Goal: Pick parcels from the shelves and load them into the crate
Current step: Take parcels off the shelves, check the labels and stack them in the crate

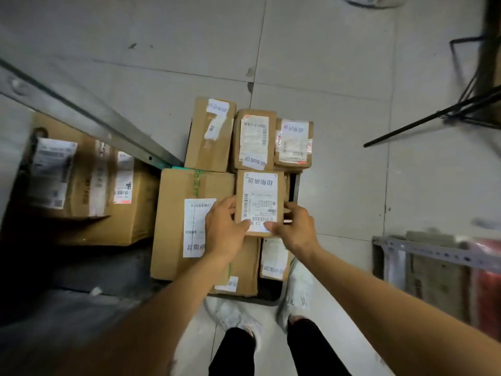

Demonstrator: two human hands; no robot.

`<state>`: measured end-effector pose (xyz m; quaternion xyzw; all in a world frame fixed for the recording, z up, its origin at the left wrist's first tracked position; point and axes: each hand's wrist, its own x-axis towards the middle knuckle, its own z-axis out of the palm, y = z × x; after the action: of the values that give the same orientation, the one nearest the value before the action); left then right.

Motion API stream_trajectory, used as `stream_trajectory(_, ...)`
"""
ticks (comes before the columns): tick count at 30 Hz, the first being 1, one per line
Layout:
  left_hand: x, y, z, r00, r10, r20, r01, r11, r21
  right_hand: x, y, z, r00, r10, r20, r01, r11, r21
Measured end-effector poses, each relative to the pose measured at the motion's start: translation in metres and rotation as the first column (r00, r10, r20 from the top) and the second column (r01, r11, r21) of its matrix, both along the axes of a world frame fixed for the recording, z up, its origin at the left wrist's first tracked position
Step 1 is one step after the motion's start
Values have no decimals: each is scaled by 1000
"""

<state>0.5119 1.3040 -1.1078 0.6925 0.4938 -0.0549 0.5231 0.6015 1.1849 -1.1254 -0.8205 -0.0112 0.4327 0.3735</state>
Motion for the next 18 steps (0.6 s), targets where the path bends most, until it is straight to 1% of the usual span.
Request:
stream_trajectory(4, 6, 6, -11, 1000, -10, -6, 10, 1000, 2, 7, 8, -20, 1000, 16, -26, -16, 1000, -13)
stream_trajectory(10, 12, 17, -24, 996, -79, -39, 80, 997, 15, 16, 17, -42, 998, 33, -56, -34, 999, -21)
stream_trajectory(13, 12, 18, -24, 991, -115, -74, 117, 993, 11, 18, 20, -49, 995, 39, -89, -45, 997, -67)
stream_trajectory(15, 11, 18, -22, 988, -130, -84, 131, 991, 13, 21, 23, -53, 995, 64, -80, -72, 991, -112)
stream_trajectory(18, 13, 23, -16, 984, -147, -97, 150, 988, 28, 27, 23, -53, 989, 111, -102, -124, 985, -124)
